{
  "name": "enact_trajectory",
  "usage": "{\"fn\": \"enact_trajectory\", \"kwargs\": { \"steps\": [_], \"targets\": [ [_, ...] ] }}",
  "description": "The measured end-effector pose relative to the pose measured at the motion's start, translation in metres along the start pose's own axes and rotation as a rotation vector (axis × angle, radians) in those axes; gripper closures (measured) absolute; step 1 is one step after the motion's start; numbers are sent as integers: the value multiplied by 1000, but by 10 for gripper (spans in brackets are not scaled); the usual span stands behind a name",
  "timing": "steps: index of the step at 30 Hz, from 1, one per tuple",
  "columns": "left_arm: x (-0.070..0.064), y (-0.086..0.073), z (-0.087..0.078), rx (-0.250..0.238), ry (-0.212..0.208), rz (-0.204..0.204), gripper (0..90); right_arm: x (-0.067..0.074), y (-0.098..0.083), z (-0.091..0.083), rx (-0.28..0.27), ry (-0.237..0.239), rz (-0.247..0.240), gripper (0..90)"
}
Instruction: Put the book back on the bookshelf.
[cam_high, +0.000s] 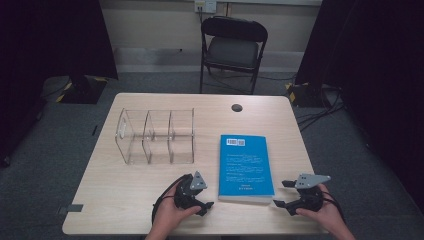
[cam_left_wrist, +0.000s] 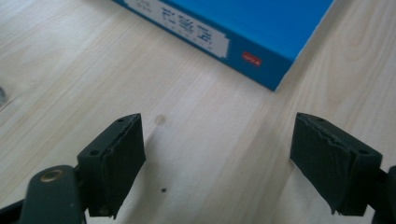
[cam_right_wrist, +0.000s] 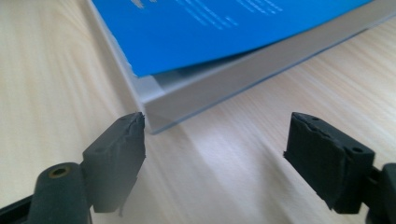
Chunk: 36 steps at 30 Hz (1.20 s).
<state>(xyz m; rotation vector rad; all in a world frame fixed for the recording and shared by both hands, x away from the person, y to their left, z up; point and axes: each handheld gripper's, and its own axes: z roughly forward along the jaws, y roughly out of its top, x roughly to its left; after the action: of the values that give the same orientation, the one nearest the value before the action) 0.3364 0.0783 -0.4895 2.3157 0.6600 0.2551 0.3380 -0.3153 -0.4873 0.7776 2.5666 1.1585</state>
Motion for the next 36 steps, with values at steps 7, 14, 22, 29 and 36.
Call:
{"fn": "enact_trajectory", "kwargs": {
  "steps": [7, 14, 22, 29, 36],
  "targets": [
    [-6, 7, -3, -22, 11, 13, 177, 15, 8, 16, 31, -16, -14, 175],
    [-7, 9, 0, -21, 1, 33, 176, 24, 11, 29, 23, -71, 40, 172],
    [-10, 13, 10, -4, -15, 48, 176, 28, 13, 32, 13, -64, 39, 228],
    [-10, 17, 12, 5, -22, 56, 176, 29, 14, 31, 24, -66, 46, 239],
    [-11, 17, 15, 0, -30, 64, 176, 28, 16, 30, 27, -62, 59, 244]
  ]
}}
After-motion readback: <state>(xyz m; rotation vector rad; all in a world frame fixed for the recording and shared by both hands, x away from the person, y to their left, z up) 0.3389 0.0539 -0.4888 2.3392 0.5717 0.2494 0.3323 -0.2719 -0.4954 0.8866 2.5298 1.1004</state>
